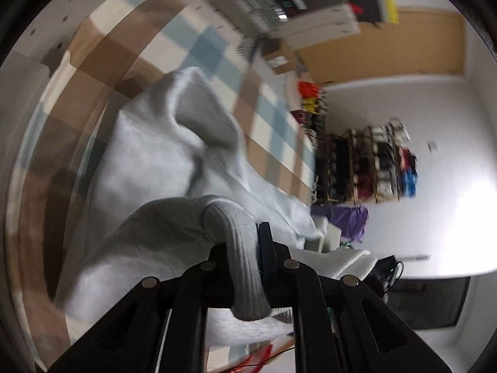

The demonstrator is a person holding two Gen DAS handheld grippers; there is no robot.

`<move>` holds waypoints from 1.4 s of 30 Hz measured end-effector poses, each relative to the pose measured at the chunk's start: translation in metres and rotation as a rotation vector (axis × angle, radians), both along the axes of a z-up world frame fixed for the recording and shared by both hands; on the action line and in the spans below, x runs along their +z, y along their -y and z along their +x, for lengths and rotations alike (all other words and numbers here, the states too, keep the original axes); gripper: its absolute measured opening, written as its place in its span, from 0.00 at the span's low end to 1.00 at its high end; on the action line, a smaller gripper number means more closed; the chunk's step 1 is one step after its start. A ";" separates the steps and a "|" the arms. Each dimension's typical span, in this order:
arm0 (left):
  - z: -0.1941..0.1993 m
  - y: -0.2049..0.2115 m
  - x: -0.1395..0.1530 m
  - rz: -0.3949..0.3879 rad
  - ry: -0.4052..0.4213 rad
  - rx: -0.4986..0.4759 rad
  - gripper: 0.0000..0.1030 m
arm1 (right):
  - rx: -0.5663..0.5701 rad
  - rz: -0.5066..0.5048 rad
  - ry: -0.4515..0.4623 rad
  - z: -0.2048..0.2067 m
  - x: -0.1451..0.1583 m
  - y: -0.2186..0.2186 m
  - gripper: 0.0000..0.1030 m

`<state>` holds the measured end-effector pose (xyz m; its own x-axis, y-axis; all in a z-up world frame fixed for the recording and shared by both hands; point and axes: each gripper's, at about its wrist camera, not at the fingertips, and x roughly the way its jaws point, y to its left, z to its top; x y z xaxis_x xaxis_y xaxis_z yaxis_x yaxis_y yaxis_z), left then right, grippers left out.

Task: Fold large clothes

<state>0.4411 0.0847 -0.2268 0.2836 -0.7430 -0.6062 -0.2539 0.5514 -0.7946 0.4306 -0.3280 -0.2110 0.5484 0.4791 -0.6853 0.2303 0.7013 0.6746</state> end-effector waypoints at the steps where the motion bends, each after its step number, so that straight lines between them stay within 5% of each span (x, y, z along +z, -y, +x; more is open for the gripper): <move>1: 0.007 0.001 -0.009 0.006 -0.028 -0.005 0.07 | -0.001 -0.017 -0.018 0.009 -0.009 0.000 0.10; 7: 0.035 0.008 -0.032 0.007 -0.128 -0.026 0.13 | -0.027 -0.019 -0.145 0.049 -0.065 0.008 0.12; 11: 0.036 0.010 -0.024 0.005 -0.129 -0.059 0.22 | 0.000 0.013 -0.143 0.056 -0.071 0.011 0.16; 15: 0.029 -0.010 -0.009 -0.050 -0.070 -0.008 0.62 | -0.005 0.068 -0.117 0.047 -0.062 0.020 0.28; 17: 0.020 -0.030 0.010 -0.011 0.018 0.062 0.76 | -0.058 0.112 -0.109 0.040 -0.060 0.031 0.49; 22: -0.001 -0.041 0.021 0.069 0.044 0.062 0.77 | -0.127 0.003 -0.019 0.019 -0.027 0.043 0.67; 26: -0.025 -0.025 0.014 0.167 0.056 -0.030 0.77 | -0.158 -0.110 0.118 -0.013 0.008 0.046 0.94; 31: -0.031 -0.006 -0.003 0.374 0.077 -0.138 0.77 | 0.051 -0.327 0.139 -0.035 0.007 0.018 0.95; 35: -0.020 0.013 -0.013 0.411 0.104 -0.222 0.77 | 0.198 -0.541 0.075 -0.032 -0.021 -0.005 0.95; 40: -0.008 0.033 -0.024 0.563 0.122 -0.310 0.77 | 0.255 -0.528 0.042 -0.013 -0.049 -0.008 0.93; 41: -0.007 0.031 -0.026 0.587 0.127 -0.308 0.67 | 0.254 -0.510 0.038 -0.010 -0.053 -0.006 0.82; 42: -0.006 0.028 -0.028 0.605 0.121 -0.298 0.44 | 0.256 -0.477 0.028 -0.005 -0.059 -0.004 0.71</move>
<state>0.4347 0.0566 -0.2544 0.2118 -0.3400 -0.9163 0.0485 0.9400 -0.3376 0.4252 -0.3240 -0.2698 0.4762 0.2391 -0.8462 -0.0016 0.9626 0.2711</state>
